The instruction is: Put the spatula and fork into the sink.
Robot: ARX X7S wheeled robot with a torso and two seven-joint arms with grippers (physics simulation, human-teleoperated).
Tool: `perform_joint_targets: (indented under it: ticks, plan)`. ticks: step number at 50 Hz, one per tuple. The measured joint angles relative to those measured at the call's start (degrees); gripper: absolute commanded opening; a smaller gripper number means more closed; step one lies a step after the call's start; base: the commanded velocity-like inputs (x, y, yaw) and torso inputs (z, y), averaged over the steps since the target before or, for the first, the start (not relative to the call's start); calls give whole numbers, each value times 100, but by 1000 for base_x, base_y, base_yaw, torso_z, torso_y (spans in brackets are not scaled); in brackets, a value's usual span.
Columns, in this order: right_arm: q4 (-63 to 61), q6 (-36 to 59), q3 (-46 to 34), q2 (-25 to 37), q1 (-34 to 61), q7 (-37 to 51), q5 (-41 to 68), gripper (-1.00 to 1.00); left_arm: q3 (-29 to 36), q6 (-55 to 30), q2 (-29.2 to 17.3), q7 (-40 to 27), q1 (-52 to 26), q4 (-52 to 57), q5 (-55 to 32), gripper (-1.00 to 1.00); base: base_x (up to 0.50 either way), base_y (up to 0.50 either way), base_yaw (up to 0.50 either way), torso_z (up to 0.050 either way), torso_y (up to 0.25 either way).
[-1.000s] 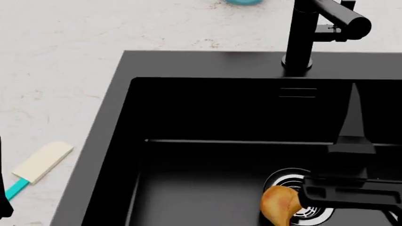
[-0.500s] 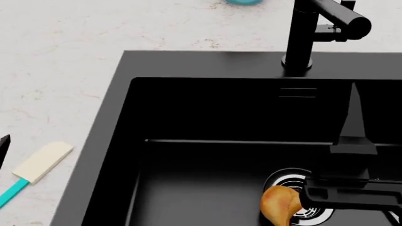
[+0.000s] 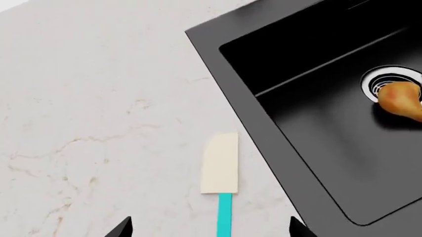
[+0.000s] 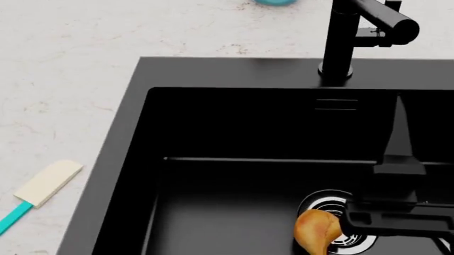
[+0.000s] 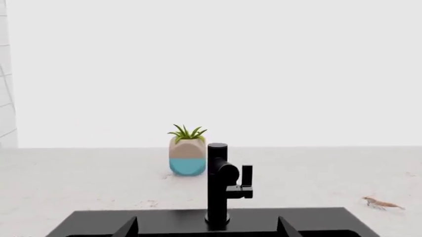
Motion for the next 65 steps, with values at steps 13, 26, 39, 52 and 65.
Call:
perform_joint_targets:
  ticks: [13, 26, 39, 52, 65]
  plan:
    - [39, -1, -20, -85, -79, -34, -64, 100, 115, 381, -162, 1356, 608, -64, 1492, 100, 0, 0, 0, 0, 0]
    - [113, 160, -17, -284, -62, -75, -96, 100, 346, 846, -15, 2122, 1141, -116, 2590, 100, 0, 0, 0, 0, 0]
    - [131, 235, 0, -356, -61, -85, -90, 100, 520, 972, 106, 2182, 1419, -157, 2855, 100, 0, 0, 0, 0, 0]
    - [96, 200, 37, -315, -85, -85, -71, 100, 687, 1099, 190, 2203, 1686, -150, 3013, 100, 0, 0, 0, 0, 0]
    - [76, 173, 63, -315, -117, -82, -67, 100, 762, 1430, 171, 2401, 2065, -142, 3227, 100, 1, 0, 0, 0, 0]
